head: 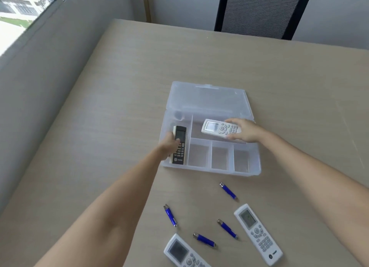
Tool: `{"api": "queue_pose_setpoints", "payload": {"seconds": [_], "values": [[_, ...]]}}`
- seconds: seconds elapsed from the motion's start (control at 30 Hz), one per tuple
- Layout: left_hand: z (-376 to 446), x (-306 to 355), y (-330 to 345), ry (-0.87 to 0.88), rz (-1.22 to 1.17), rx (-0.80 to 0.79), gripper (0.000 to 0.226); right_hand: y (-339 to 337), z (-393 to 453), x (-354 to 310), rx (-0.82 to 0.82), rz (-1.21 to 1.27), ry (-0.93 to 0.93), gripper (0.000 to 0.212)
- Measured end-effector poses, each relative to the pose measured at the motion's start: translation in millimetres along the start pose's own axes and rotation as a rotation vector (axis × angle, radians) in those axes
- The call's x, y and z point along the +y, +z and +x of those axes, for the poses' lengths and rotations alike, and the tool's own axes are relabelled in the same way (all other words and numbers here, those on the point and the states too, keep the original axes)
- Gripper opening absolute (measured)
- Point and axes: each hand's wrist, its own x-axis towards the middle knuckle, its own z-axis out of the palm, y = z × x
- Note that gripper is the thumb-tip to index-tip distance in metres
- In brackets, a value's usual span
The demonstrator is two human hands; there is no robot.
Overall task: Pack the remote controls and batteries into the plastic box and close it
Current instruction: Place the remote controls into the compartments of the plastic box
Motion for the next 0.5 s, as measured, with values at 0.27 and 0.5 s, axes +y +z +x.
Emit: {"api": "queue_pose_setpoints", "payload": {"seconds": [0.27,0.5], "values": [[1,6,12,0.0,0.318,0.18,0.021,26,42,-3,-0.222,0.112,-0.009,0.051],[-12,18,18,0.072,0.644,0.295,0.027,42,37,-25,-0.168,-0.174,0.105,0.05]]}}
